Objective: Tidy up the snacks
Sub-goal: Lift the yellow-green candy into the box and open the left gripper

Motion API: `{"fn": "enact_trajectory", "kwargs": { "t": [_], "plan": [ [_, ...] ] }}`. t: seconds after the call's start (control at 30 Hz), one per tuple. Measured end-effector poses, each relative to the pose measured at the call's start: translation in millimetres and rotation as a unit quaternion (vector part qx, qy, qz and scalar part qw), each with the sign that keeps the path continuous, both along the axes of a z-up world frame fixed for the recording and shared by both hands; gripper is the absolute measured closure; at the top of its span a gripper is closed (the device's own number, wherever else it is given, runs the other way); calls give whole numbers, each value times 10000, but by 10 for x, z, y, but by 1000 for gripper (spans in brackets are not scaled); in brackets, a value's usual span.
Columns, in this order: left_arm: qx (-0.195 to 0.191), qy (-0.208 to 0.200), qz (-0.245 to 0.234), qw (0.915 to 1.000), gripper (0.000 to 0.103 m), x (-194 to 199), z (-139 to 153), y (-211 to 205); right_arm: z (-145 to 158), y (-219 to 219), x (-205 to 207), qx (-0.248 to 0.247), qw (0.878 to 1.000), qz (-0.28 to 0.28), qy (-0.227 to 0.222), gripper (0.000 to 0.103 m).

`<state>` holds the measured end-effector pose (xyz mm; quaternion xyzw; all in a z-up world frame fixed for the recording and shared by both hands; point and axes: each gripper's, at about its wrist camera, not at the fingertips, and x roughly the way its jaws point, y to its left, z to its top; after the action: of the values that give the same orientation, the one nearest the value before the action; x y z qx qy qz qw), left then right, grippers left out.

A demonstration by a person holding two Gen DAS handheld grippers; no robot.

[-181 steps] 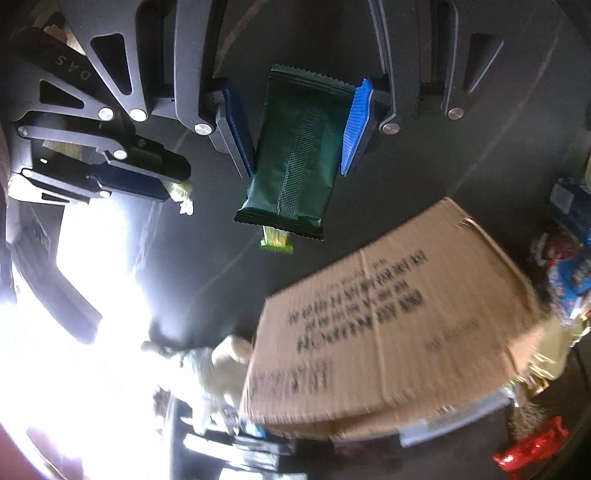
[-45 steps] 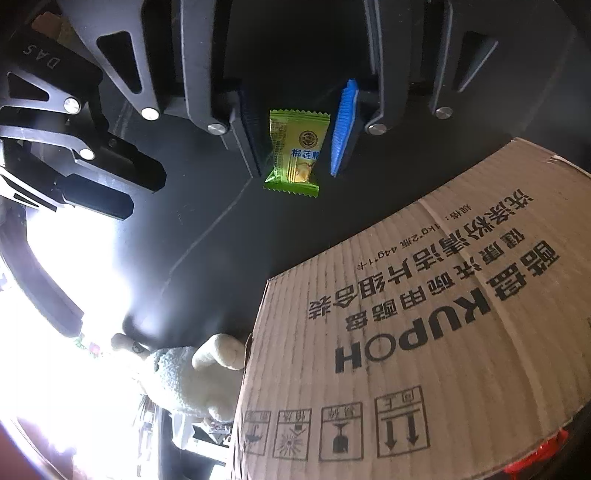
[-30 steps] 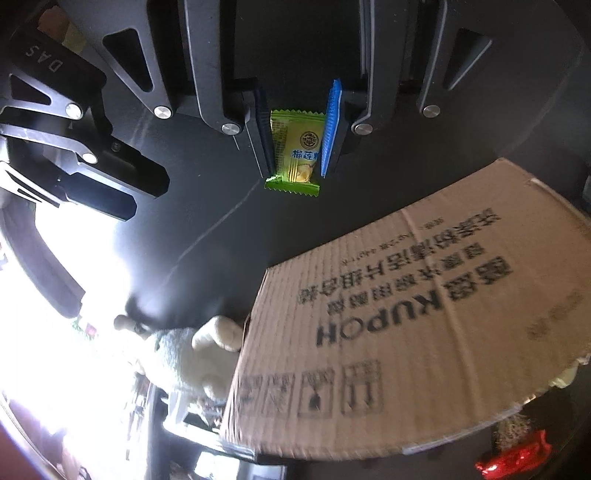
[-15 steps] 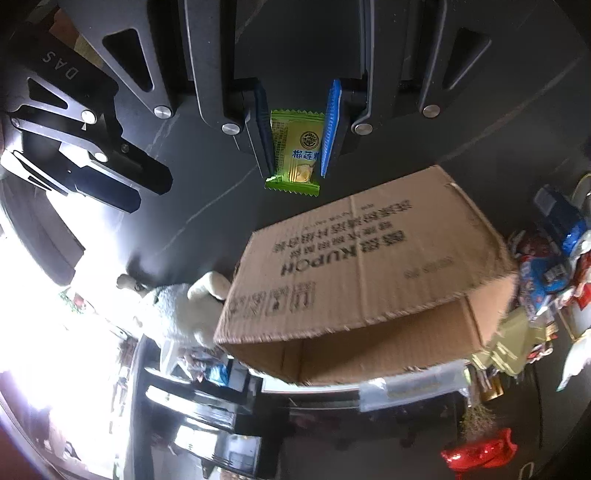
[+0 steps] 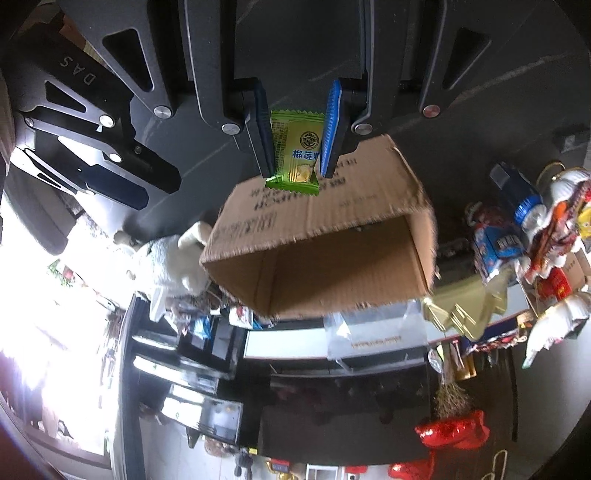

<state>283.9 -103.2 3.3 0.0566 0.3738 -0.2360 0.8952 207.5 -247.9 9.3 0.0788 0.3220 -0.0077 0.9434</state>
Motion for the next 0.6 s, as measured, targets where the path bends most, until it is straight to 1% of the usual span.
{"fn": "enact_trajectory", "kwargs": {
  "t": [0.17, 0.4, 0.6],
  "plan": [
    [4, -145, 73, 9999, 78, 79, 171, 62, 156, 59, 111, -114, 9998, 93, -97, 61],
    [51, -274, 156, 9995, 78, 295, 306, 69, 330, 113, 331, -365, 9990, 117, -210, 61],
    [87, -235, 234, 9994, 78, 577, 368, 31, 369, 112, 557, -402, 9990, 149, -123, 61]
  ]
}}
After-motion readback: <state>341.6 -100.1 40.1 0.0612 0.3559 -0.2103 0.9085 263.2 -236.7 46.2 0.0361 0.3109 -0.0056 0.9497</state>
